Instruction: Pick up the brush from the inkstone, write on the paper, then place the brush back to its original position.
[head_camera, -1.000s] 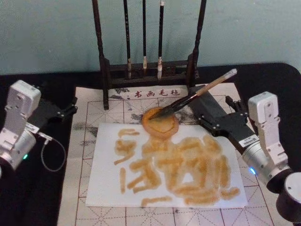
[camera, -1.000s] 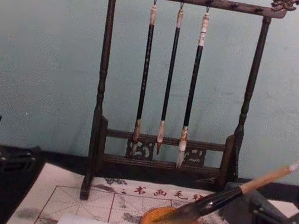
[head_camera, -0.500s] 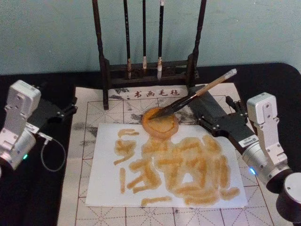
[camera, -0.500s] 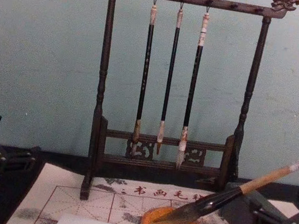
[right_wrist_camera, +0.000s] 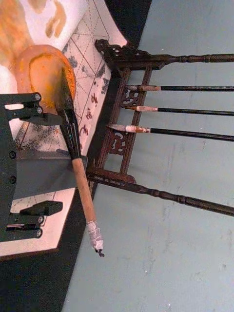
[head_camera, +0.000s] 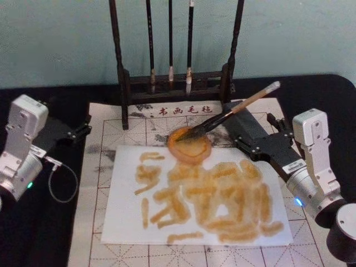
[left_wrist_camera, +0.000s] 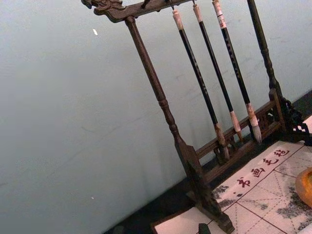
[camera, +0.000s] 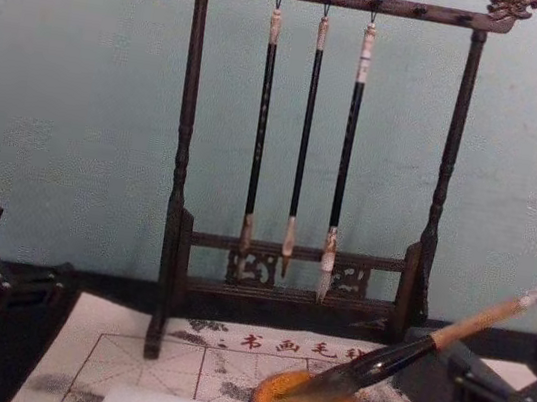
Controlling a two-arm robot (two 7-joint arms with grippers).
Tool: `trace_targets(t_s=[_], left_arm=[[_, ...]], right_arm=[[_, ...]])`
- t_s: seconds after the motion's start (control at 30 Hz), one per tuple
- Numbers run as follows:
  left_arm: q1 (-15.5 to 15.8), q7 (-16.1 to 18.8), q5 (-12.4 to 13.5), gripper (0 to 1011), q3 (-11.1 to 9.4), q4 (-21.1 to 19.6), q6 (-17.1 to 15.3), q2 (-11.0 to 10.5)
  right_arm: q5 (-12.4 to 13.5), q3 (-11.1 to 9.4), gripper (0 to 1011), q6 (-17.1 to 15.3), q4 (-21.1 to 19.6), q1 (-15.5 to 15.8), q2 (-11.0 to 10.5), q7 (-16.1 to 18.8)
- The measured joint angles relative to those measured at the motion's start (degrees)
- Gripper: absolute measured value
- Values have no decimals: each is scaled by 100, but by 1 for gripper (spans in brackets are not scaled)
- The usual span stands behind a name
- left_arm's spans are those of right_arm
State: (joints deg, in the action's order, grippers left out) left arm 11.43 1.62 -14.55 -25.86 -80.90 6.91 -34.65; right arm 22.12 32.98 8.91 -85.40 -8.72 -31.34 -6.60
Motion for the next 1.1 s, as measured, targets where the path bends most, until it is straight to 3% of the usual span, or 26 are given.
trace_targets(t_s=[1.1], left_arm=[[0,0,0,1001,0,0,0,0]], right_arm=[[16,-2,1000,-4,0,0,0,9]])
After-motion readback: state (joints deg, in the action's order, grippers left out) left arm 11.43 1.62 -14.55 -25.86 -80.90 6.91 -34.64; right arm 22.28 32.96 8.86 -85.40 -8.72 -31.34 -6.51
